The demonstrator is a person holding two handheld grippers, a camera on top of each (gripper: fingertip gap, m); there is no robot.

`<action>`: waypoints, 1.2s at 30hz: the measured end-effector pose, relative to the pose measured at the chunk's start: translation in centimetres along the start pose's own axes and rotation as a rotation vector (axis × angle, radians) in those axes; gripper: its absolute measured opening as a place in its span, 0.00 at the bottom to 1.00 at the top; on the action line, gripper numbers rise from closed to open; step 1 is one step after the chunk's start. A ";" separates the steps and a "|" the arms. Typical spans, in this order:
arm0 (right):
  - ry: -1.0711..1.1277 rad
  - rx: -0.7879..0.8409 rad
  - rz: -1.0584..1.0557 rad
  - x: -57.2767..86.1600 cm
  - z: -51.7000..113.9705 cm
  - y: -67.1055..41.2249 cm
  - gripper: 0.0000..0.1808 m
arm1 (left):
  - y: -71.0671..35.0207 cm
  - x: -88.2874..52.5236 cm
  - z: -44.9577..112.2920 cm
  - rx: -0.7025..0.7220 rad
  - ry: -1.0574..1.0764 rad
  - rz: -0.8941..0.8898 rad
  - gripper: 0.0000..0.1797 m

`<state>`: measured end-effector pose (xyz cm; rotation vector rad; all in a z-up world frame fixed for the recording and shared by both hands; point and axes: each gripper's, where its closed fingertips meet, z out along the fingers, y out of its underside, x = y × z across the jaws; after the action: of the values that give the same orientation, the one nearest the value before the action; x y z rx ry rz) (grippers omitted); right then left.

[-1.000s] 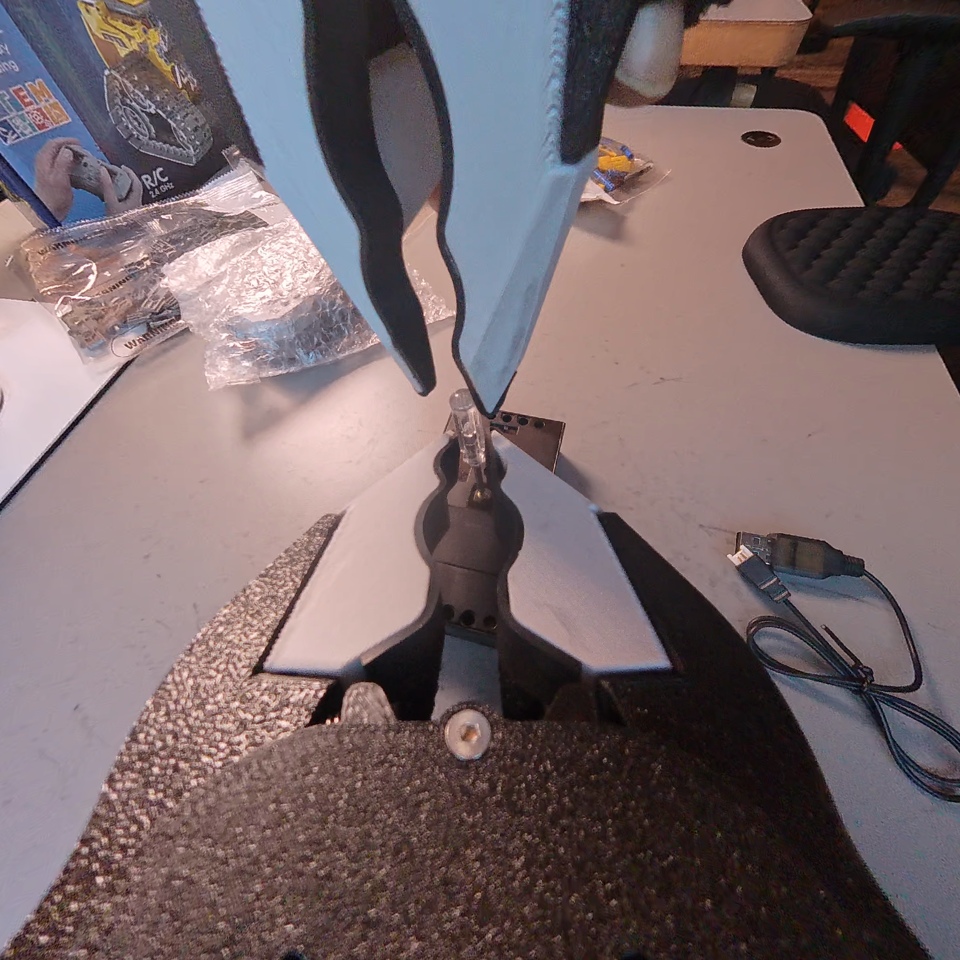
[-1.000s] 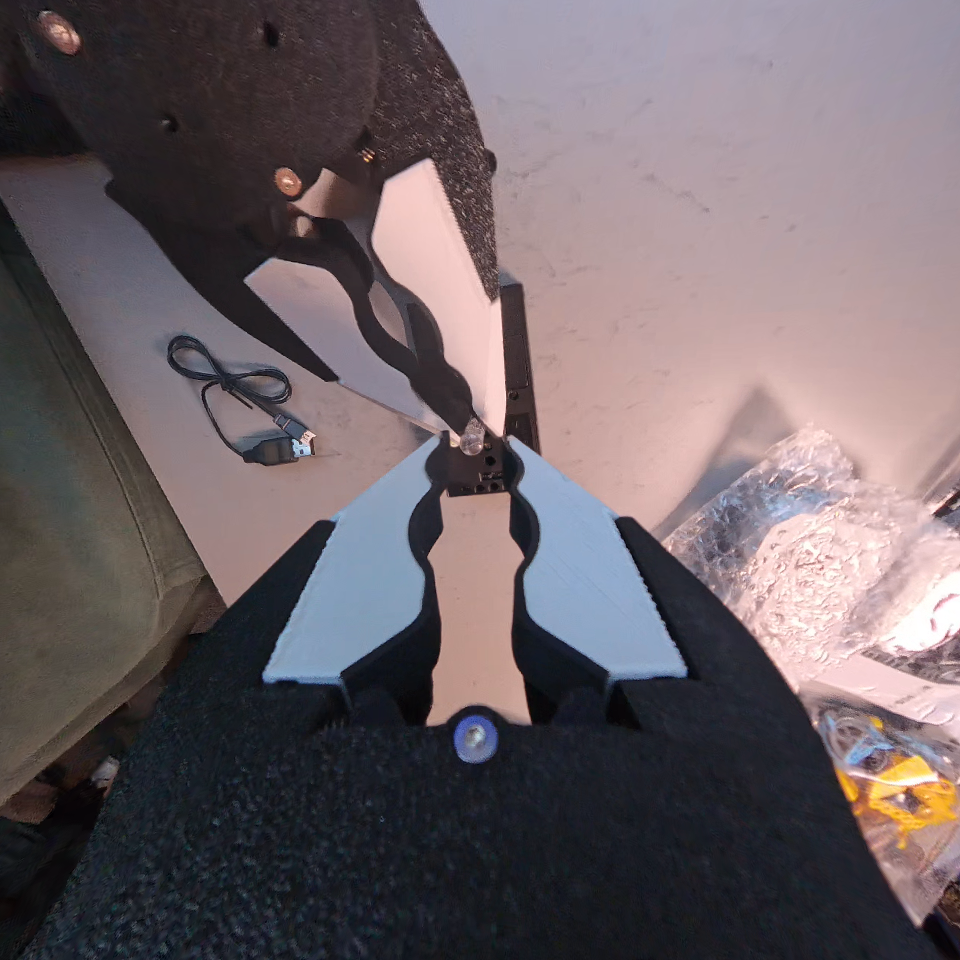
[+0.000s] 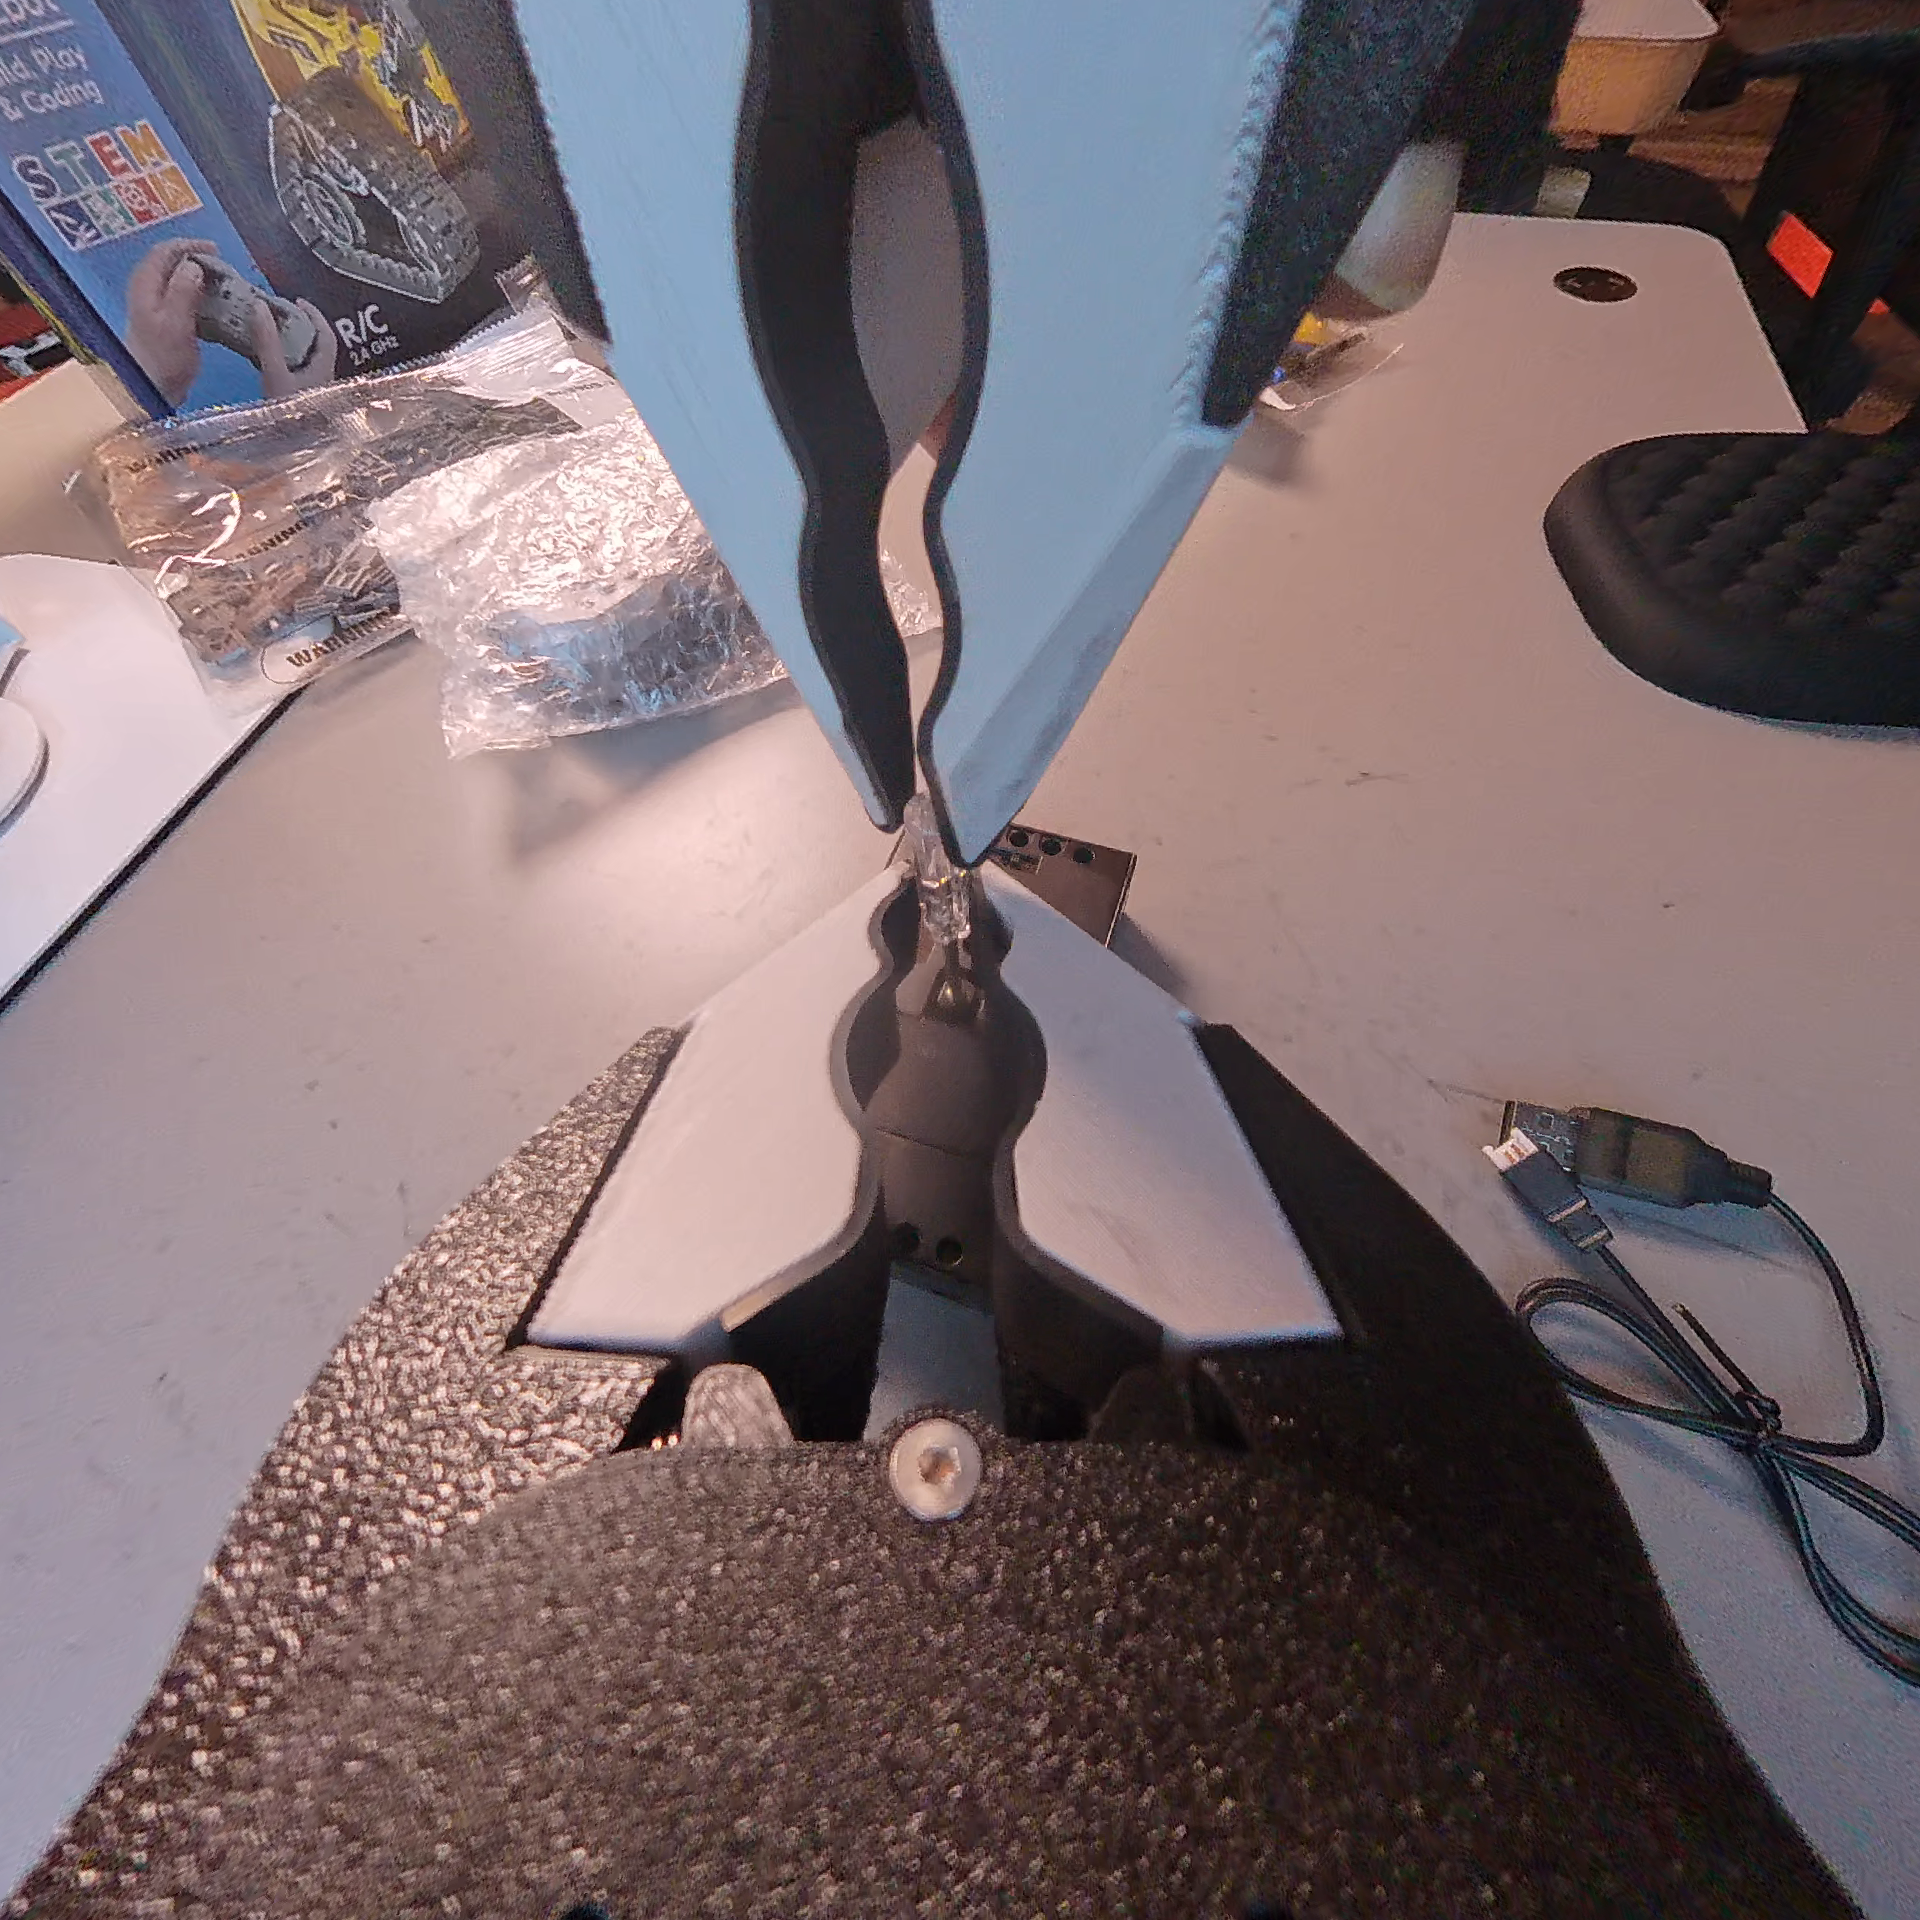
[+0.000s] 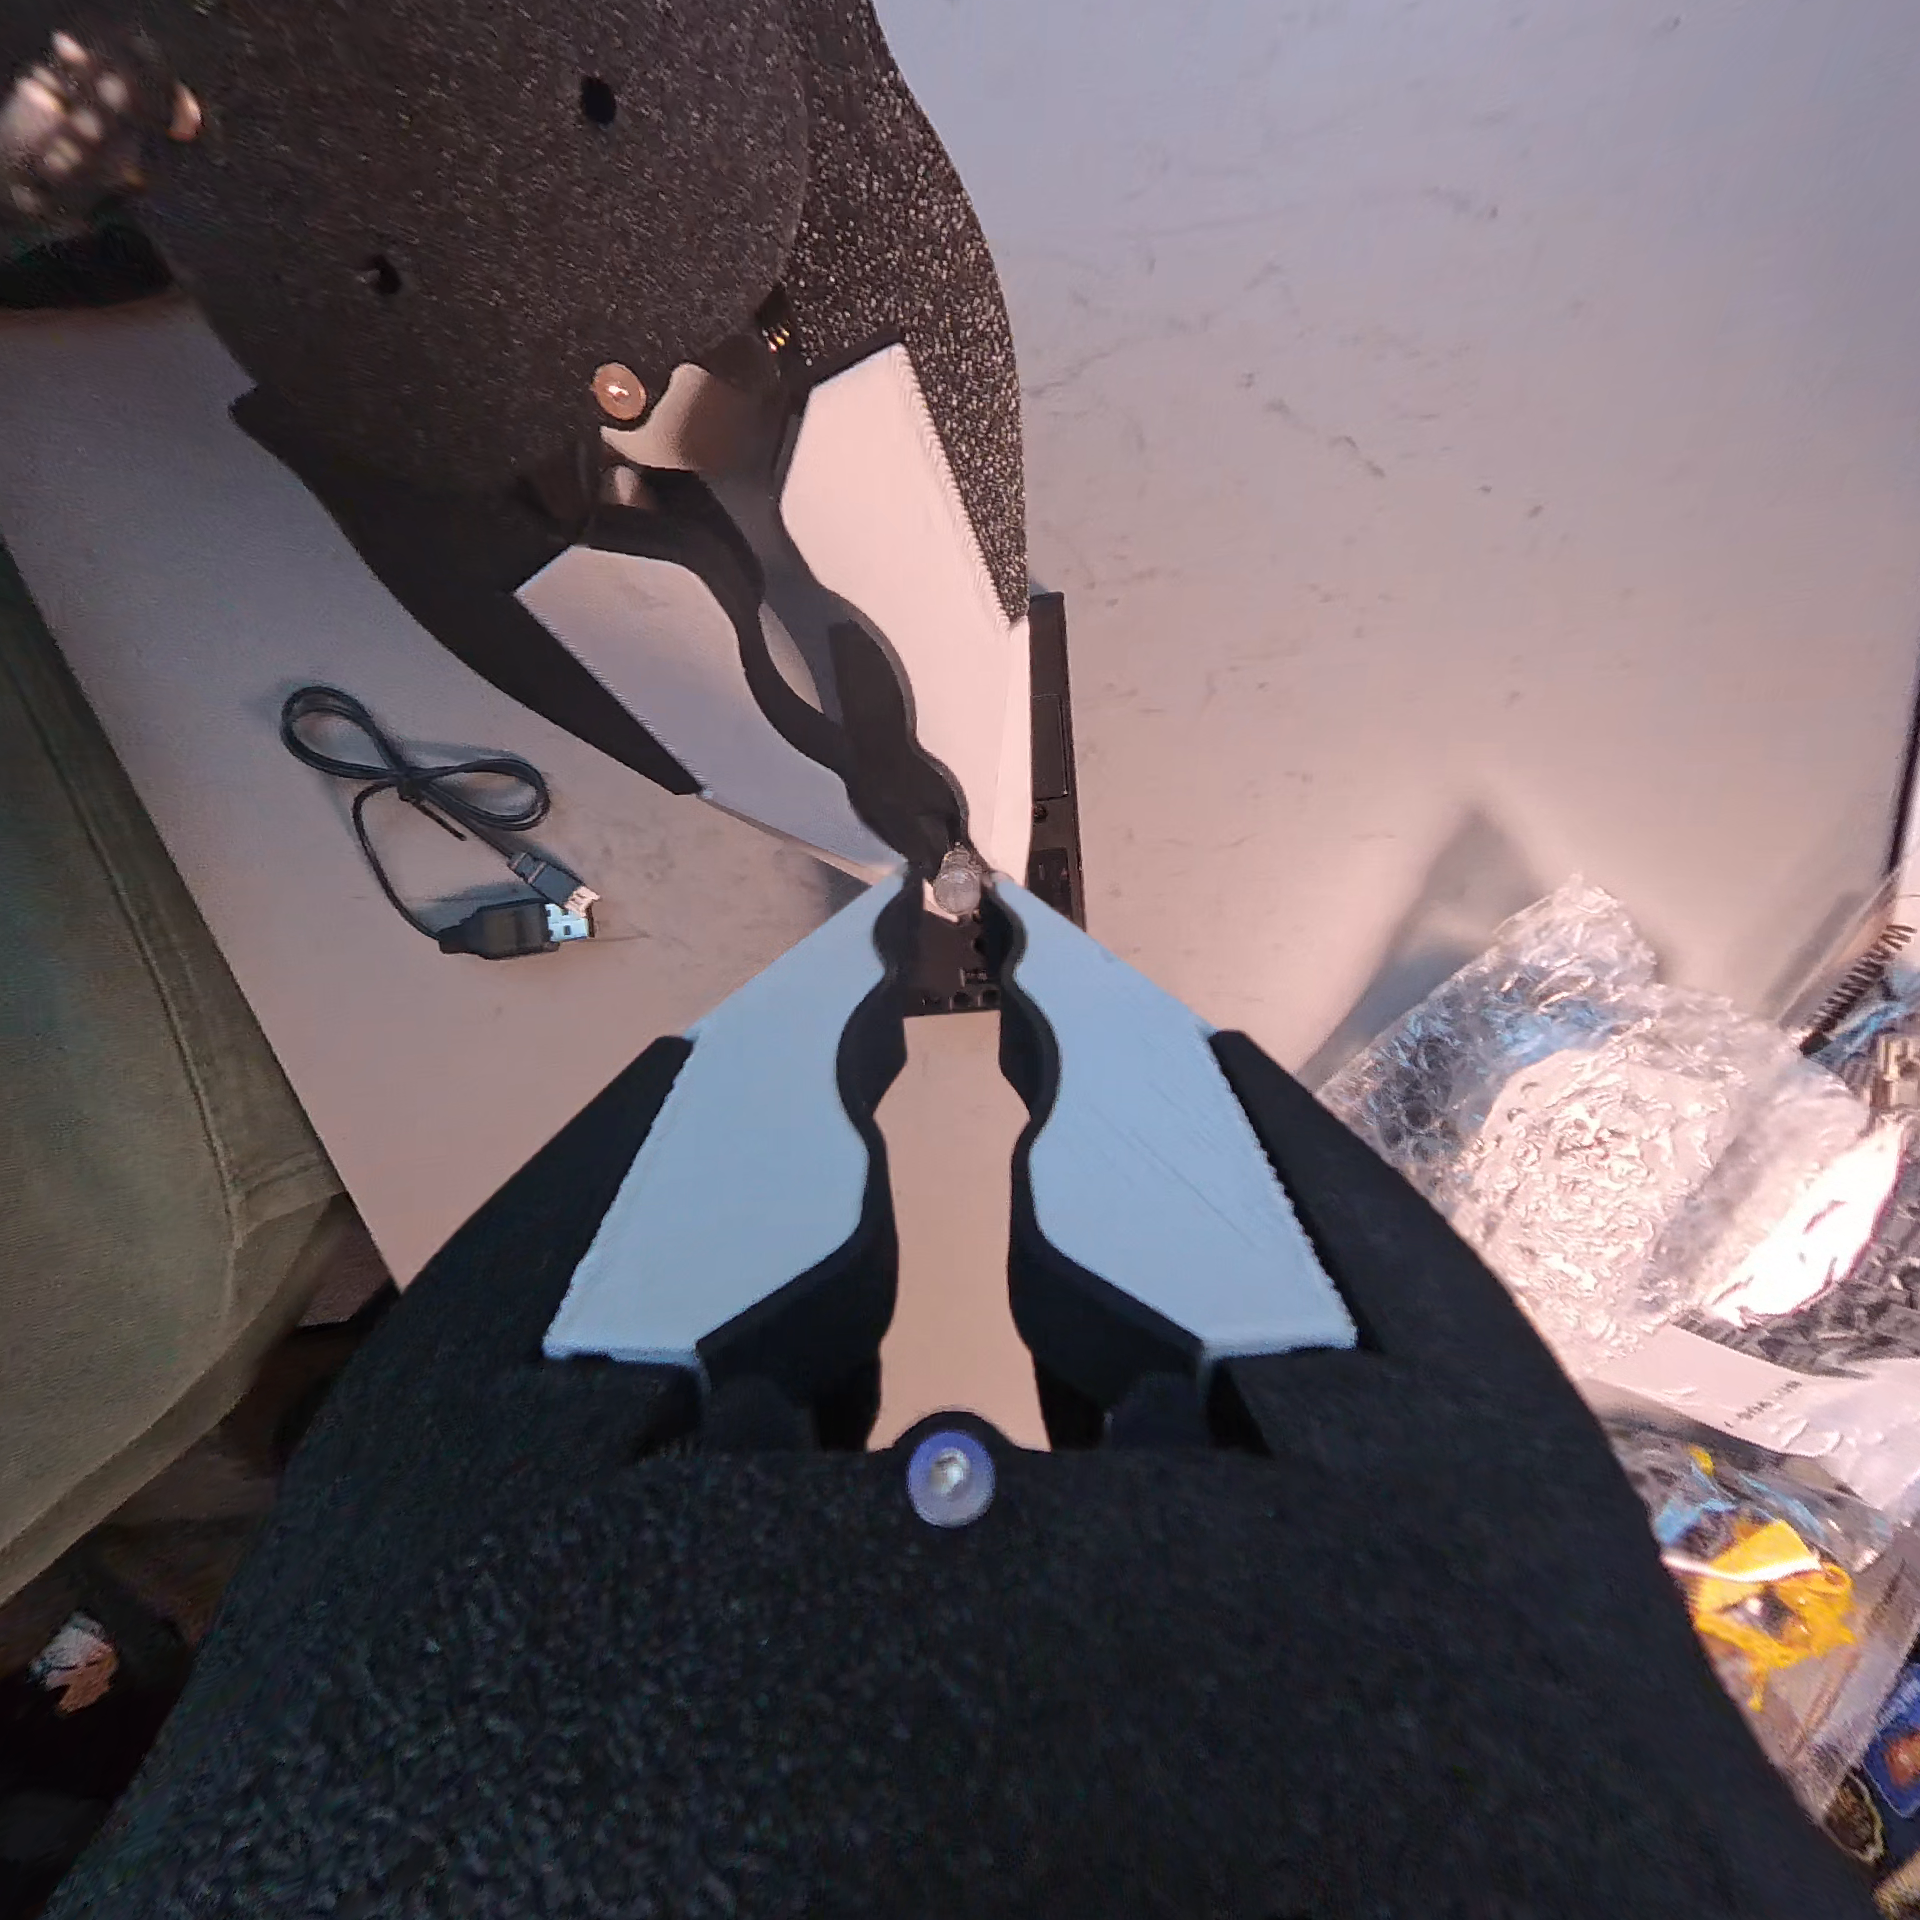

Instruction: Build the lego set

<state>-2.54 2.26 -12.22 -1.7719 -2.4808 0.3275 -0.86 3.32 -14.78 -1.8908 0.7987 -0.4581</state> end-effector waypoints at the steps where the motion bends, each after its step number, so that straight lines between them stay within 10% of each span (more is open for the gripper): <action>1: 0.012 -0.004 -0.009 0.2 0.1 0.1 0.04 | 0.0 0.0 0.1 0.001 -0.001 -0.002 0.05; 11: 0.006 -0.111 -0.439 0.3 0.0 0.8 0.04 | 2.9 -0.9 -2.0 -0.141 0.076 0.040 0.41; 21: 0.018 -0.199 -0.872 0.2 0.0 1.9 0.04 | 5.6 0.8 -2.4 -0.294 0.113 0.106 0.34; 36: 0.098 -0.192 -1.051 -0.6 0.0 1.5 0.04 | 0.6 1.4 -0.5 -0.021 0.155 0.041 0.09</action>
<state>-0.99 2.17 -12.54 -0.3014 -2.9835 -0.0840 -0.34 1.85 -15.15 -1.8707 0.9461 -0.5783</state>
